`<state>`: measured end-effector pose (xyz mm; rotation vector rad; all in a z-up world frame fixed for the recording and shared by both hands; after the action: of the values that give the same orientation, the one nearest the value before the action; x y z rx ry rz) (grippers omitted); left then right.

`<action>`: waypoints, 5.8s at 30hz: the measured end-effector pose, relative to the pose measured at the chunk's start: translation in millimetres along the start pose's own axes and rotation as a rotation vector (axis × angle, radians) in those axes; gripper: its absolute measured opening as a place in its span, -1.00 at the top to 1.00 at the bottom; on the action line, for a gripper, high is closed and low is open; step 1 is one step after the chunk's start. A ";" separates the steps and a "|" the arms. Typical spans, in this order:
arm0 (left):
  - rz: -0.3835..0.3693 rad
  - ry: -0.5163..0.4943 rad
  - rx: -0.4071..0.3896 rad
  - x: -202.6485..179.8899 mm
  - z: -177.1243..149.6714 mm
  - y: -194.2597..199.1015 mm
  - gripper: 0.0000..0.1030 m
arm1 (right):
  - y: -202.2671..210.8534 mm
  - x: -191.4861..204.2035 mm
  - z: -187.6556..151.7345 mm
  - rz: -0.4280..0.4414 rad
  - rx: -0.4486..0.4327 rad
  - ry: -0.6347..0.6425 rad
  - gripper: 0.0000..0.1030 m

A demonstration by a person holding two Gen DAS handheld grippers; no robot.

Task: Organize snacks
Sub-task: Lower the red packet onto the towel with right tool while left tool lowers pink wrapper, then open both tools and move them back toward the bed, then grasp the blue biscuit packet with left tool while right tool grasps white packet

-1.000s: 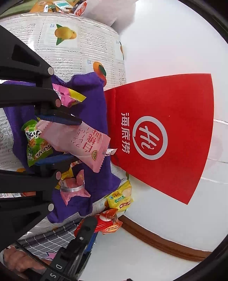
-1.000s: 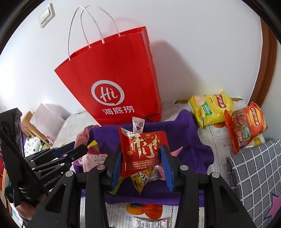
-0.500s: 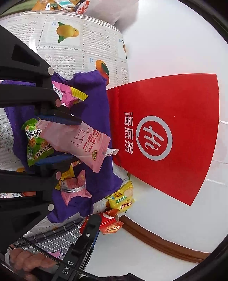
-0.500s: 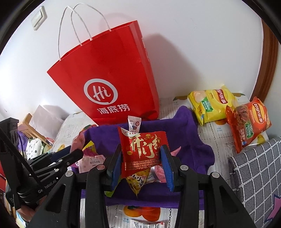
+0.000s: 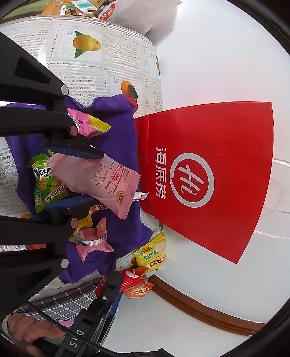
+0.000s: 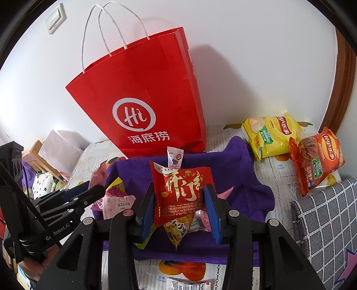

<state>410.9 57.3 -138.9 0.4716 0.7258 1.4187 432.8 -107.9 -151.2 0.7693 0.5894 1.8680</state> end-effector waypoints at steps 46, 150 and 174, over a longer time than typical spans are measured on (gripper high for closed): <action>0.004 -0.048 0.062 -21.0 -18.3 -17.8 0.40 | -30.2 -37.7 -21.6 -0.115 0.127 -0.059 0.28; -0.085 0.051 0.036 -12.4 -50.2 84.2 -0.40 | 99.6 16.8 -92.8 -0.040 0.042 0.005 -0.03; -0.035 -0.075 0.202 -41.1 -200.6 60.0 -0.43 | 116.5 -16.3 -204.0 -0.070 0.076 -0.062 -0.03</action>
<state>227.8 -1.0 -231.7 0.6628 0.8167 1.2940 217.7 -180.6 -213.6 0.8427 0.6430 1.7603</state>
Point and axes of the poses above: each gripper's, at about its wrist camera, not at the fingertips, and y roughly against the way its jaws point, x to its left, z to its top, the point moved 10 cm from there along -y, roughly the way its jaws point, and after that the axes turned 6 degrees about -x, right-handed, at the moved point
